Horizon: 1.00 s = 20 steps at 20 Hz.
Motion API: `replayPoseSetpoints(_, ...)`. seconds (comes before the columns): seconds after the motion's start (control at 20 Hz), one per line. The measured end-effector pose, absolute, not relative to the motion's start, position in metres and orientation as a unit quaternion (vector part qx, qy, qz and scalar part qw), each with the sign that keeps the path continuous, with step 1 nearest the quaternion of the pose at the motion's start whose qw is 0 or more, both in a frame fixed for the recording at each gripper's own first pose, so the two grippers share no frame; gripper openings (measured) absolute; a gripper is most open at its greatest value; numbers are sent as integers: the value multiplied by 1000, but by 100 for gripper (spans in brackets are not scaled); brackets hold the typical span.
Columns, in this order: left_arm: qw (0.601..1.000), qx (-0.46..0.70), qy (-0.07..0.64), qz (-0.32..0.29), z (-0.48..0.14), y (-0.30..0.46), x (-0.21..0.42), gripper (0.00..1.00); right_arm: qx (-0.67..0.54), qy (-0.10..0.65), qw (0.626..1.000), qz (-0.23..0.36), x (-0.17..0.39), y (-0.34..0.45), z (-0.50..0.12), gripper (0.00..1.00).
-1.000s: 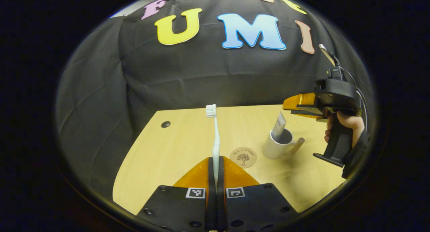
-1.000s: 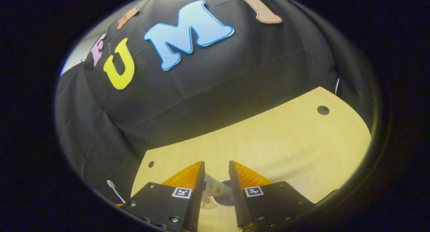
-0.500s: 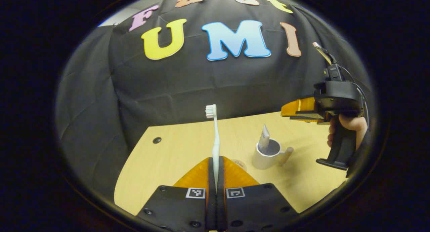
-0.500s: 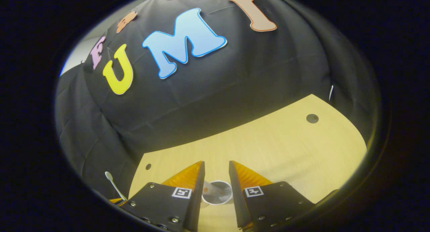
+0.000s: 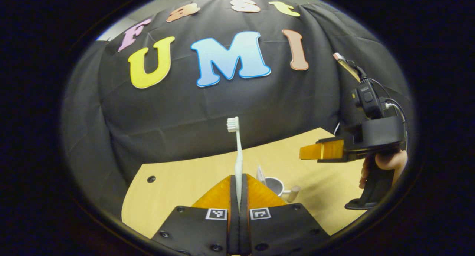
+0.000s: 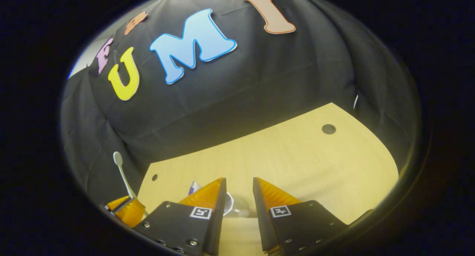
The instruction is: Put the toothbrush and toothpaste on the desktop into the cup, then pick up the cup and place it on the coaster on the desktop.
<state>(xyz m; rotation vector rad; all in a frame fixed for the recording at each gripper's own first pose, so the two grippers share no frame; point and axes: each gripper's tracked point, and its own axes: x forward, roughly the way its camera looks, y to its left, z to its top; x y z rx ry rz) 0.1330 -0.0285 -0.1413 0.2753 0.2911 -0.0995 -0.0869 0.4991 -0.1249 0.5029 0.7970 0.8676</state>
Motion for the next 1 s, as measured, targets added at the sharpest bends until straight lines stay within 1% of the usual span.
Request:
replayPoseSetpoints(0.4, 977, 151, 121, -91, -145, -89, 181, 8, 219, 403, 800, 386, -79, 463, -163, 42)
replayPoseSetpoints(0.5, 976, 153, 118, -98, -148, -103, 190, 10, 218, 406, 801, 382, -72, 457, -168, 42)
replayPoseSetpoints(0.7, 976, 151, 118, -100, -163, -117, 210, 10, 221, 414, 798, 377, -62, 450, -175, 42)
replayPoseSetpoints(0.8, 976, 155, 120, -98, -171, -119, 221, 8, 215, 419, 798, 376, -60, 447, -181, 42)
replayPoseSetpoints(1.0, 974, 166, 121, -90, -182, -116, 237, 7, 203, 426, 797, 378, -59, 438, -191, 42)
